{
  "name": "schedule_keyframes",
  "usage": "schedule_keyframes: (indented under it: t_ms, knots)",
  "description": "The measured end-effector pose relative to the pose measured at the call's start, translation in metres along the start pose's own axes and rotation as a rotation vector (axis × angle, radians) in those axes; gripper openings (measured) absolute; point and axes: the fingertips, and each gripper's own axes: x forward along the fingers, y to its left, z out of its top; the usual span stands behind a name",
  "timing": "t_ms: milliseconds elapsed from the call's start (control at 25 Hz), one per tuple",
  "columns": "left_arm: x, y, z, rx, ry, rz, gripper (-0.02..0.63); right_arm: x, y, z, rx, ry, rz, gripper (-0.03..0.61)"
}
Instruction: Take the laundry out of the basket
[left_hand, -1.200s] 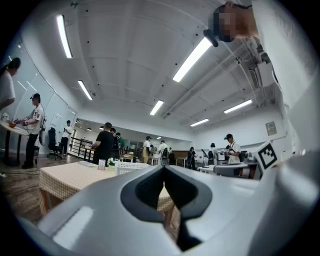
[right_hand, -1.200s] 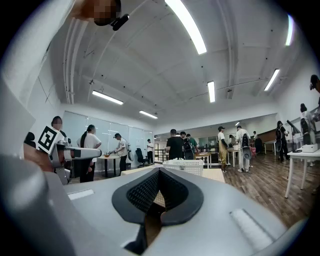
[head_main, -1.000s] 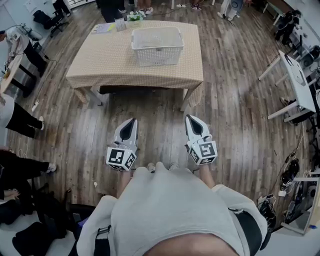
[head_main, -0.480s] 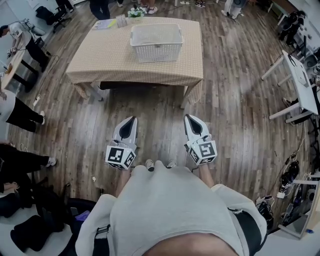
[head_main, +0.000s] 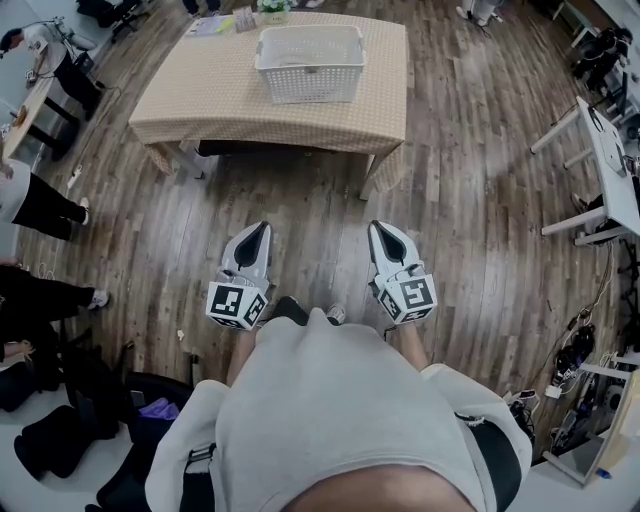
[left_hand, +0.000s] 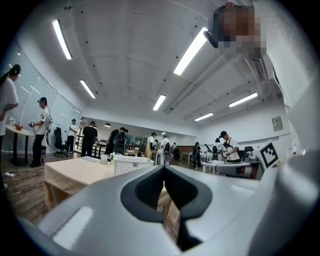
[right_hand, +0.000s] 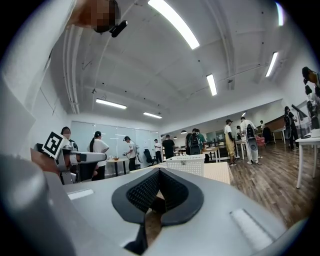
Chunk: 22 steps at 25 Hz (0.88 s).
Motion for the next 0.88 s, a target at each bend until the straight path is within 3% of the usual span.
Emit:
schedule_keyframes:
  t_ms: [400, 880]
  knots:
    - [0.031, 0.010, -0.009, -0.005, 0.011, 0.021, 0.006, 0.027, -0.020, -0.006, 0.025, -0.001, 0.039, -0.002]
    - [0.137, 0.088, -0.005, -0.035, -0.013, -0.010, 0.006, 0.140, -0.060, 0.009, -0.009, 0.009, 0.023, -0.002]
